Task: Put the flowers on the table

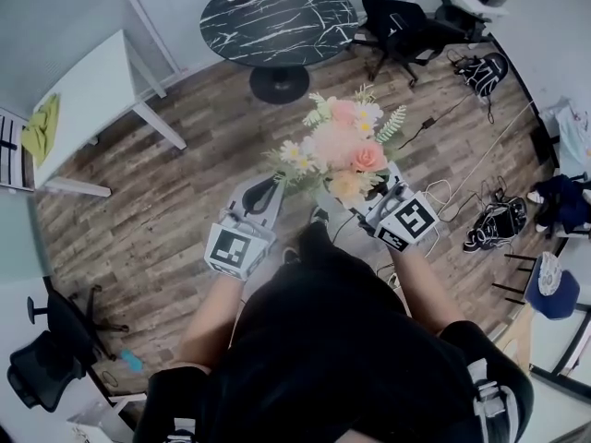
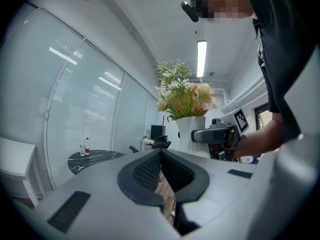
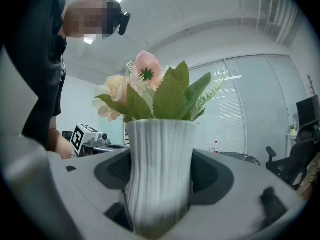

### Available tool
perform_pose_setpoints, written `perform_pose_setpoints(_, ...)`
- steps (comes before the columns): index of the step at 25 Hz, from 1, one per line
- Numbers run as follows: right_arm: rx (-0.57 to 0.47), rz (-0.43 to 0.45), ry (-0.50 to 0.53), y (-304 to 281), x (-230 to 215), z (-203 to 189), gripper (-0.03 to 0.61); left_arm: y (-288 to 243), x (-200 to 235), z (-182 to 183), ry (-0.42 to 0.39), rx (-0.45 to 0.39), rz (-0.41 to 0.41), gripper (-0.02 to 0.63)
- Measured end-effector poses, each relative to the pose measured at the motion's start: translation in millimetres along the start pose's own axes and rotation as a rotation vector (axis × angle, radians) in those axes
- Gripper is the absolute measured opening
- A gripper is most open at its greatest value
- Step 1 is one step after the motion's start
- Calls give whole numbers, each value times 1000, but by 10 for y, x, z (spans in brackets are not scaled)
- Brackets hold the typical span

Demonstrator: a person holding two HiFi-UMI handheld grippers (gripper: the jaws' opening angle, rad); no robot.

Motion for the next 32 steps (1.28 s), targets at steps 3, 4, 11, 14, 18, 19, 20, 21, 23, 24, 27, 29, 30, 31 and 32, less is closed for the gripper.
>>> perform_pose_setpoints(3, 1, 13, 4, -102, -129, -15, 339, -100, 80, 14, -7, 2, 11, 12)
perform_pose_setpoints(4, 1, 16, 5, -133, -173, -21, 339, -136, 109, 18, -8, 2, 16, 12)
perform_pose_setpoints(11, -3, 33, -6, -338, -552, -19, 339, -468, 296, 52, -11, 18, 36, 12)
perform_pose_setpoints(14, -6, 36, -10, -388, -769, -16, 339, -669, 355, 73, -9, 18, 39, 12)
perform_pose_setpoints(18, -4, 49, -20, -483, -1059, -21, 339, -947, 472, 72, 0, 19, 49, 12)
perform_pose_setpoints(19, -4, 52, -22, -503, -1125, -26, 339, -1012, 496, 65, 1, 23, 50, 12)
perform_pose_setpoints(20, -3, 54, -24, -520, -1187, -32, 339, -1072, 516, 59, 3, 26, 50, 12)
perform_pose_setpoints(21, -3, 55, -26, -537, -1250, -38, 339, -1130, 535, 55, 7, 28, 50, 12)
perform_pose_setpoints(23, -4, 56, -29, -576, -1385, -49, 339, -1249, 579, 49, 15, 30, 50, 12)
perform_pose_setpoints(24, -4, 54, -31, -597, -1455, -57, 339, -1311, 604, 47, 18, 32, 51, 12)
perform_pose_setpoints(27, -7, 51, -46, -645, -1650, -74, 339, -1494, 681, 42, 20, 41, 55, 12)
perform_pose_setpoints(29, -9, 52, -52, -657, -1766, -75, 339, -1613, 711, 50, 19, 43, 57, 12)
perform_pose_setpoints(30, -9, 53, -53, -657, -1824, -75, 339, -1671, 719, 59, 17, 43, 58, 12)
perform_pose_setpoints(31, -8, 54, -54, -658, -1881, -75, 339, -1728, 724, 70, 15, 44, 60, 12)
perform_pose_setpoints(32, -7, 56, -56, -659, -1936, -75, 339, -1781, 728, 81, 12, 45, 62, 12)
Point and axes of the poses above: the fingertips, and each gripper's own axes: y backward along the fingers, x to its left, z out of its top, the point moved 10 cm from there along y, backward along the fingers, and after that the axes turned 3 degrees about -x, right-handed, at the moved point
